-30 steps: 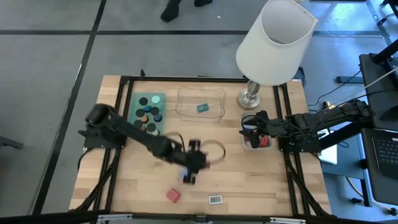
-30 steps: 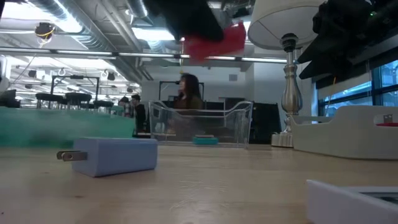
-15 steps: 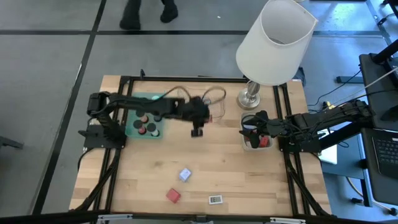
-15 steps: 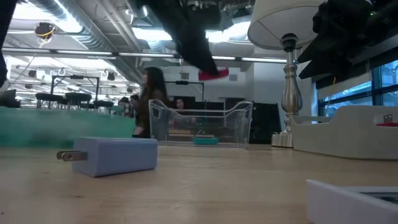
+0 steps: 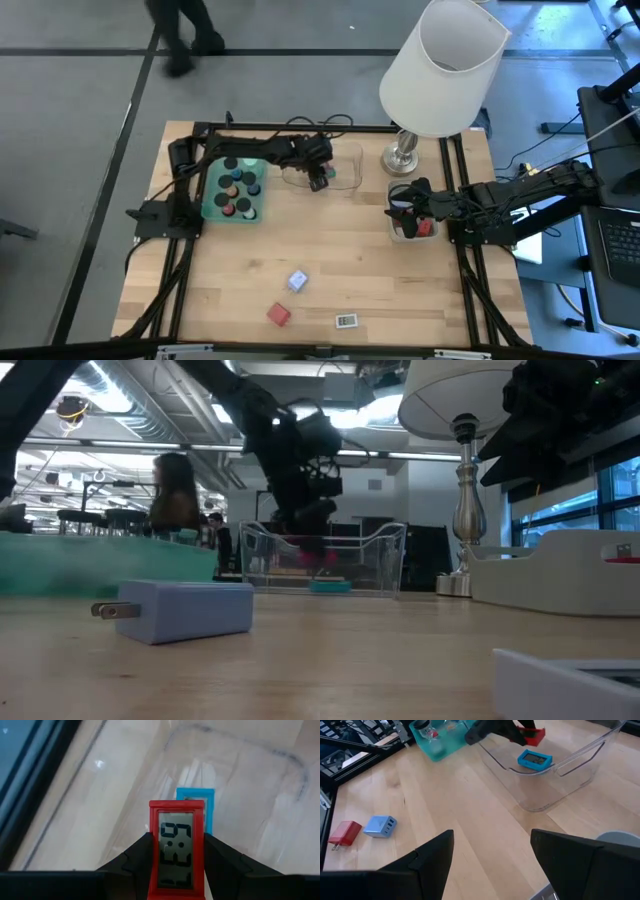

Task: Pick & Place Office items
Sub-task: Put the red digital timer into the transparent bin, then put the white digital timer into the transparent bin

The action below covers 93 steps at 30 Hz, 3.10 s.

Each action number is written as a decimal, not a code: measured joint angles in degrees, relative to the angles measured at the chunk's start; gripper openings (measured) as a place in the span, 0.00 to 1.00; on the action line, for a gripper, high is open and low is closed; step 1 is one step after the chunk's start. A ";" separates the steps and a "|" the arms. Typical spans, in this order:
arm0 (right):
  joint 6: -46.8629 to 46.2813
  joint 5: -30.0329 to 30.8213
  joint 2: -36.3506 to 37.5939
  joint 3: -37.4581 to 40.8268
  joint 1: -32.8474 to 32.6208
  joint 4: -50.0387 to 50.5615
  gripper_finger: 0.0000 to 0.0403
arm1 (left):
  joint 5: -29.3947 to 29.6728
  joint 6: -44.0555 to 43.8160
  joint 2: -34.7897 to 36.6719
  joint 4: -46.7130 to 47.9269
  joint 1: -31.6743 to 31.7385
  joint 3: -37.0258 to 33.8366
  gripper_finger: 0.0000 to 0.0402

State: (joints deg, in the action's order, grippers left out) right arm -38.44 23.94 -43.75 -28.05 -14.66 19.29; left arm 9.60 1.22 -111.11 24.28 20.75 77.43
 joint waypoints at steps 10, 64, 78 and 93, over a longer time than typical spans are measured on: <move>0.00 0.00 0.00 0.00 0.00 0.00 0.66 | -1.88 -0.01 -0.96 6.58 0.93 0.04 0.35; 0.00 -0.01 0.00 0.00 -0.02 0.00 0.66 | -4.66 -1.04 2.12 27.49 -11.61 11.78 0.53; 0.09 0.06 -0.02 0.00 0.00 0.00 0.66 | 2.88 -14.98 21.53 23.88 -28.99 -2.63 0.48; -10.37 3.51 -0.21 0.00 -0.02 -1.91 0.66 | 11.34 -34.54 35.16 -3.60 -52.61 -27.90 0.47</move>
State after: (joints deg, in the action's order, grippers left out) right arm -48.81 27.45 -43.96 -28.05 -14.68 17.38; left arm 20.94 -33.32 -75.95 20.68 -31.85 49.53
